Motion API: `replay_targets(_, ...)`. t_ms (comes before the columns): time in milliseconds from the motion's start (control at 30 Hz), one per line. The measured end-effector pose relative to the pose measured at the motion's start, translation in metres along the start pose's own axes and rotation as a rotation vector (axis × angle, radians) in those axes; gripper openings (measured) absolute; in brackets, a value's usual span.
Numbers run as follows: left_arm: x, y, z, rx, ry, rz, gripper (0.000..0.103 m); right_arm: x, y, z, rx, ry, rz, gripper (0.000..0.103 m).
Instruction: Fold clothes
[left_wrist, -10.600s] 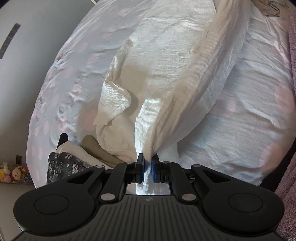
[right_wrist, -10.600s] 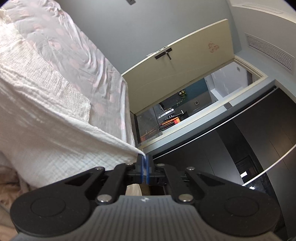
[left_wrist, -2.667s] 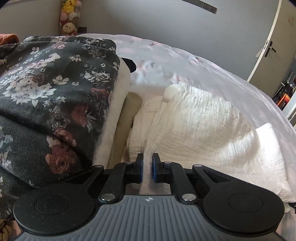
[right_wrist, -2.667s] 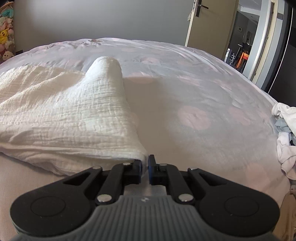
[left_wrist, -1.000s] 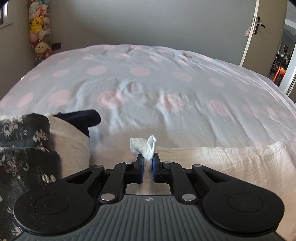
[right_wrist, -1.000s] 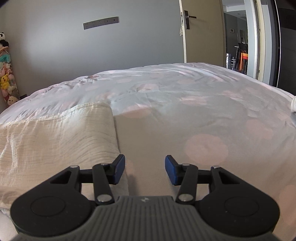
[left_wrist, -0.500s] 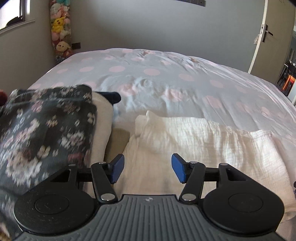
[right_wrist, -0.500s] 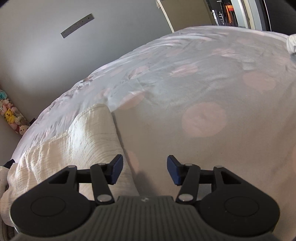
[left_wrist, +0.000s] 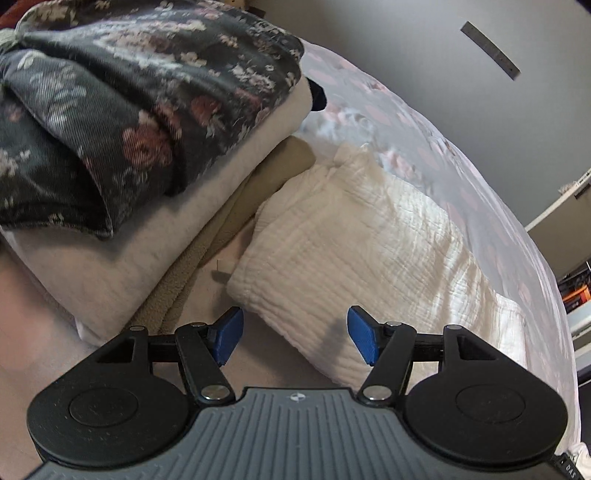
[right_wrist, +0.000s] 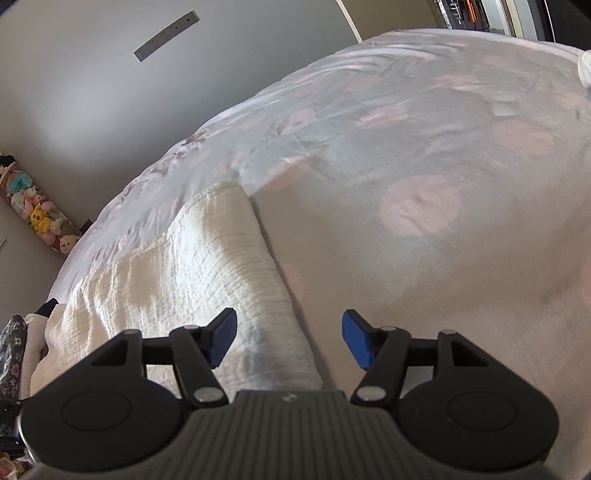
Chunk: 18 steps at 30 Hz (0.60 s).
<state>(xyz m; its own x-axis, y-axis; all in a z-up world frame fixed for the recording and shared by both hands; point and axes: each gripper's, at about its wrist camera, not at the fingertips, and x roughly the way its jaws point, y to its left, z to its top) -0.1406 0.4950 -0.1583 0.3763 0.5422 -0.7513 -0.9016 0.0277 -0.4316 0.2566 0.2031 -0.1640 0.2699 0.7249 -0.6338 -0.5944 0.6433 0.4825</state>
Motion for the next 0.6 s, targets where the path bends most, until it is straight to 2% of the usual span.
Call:
replay_targets(167, 0.027, 0.007, 0.001, -0.085, -0.012, 0.006, 0.061, 0.008, -0.006, -0.002, 0.024, 0.042, 0.006, 0.066)
replay_targets(267, 0.037, 0.005, 0.000, -0.088, -0.048, 0.006, 0.066, 0.013, -0.008, -0.003, 0.029, 0.064, 0.016, 0.067)
replay_targets(333, 0.042, 0.002, 0.000, -0.092, -0.071, 0.010, 0.073, 0.018, -0.005, -0.004, 0.016, 0.075, 0.033, 0.064)
replay_targets(467, 0.048, -0.009, -0.001, -0.065, -0.106, 0.055, 0.074, 0.026, 0.004, -0.009, -0.036, 0.081, 0.040, 0.037)
replay_targets(500, 0.047, -0.010, -0.001, -0.056, -0.103, 0.039, 0.065, 0.028, 0.005, -0.010, -0.038, 0.080, 0.045, 0.029)
replay_targets(533, 0.047, -0.011, 0.000, -0.047, -0.099, 0.020, 0.049, 0.029, 0.003, -0.010, -0.026, 0.083, 0.063, 0.024)
replay_targets(567, 0.046, -0.012, 0.001, -0.038, -0.095, 0.001, 0.040, 0.027, 0.001, -0.009, -0.008, 0.081, 0.078, 0.019)
replay_targets(600, 0.045, -0.012, 0.001, -0.029, -0.091, -0.019, 0.019, 0.026, -0.001, -0.008, 0.010, 0.078, 0.092, 0.018)
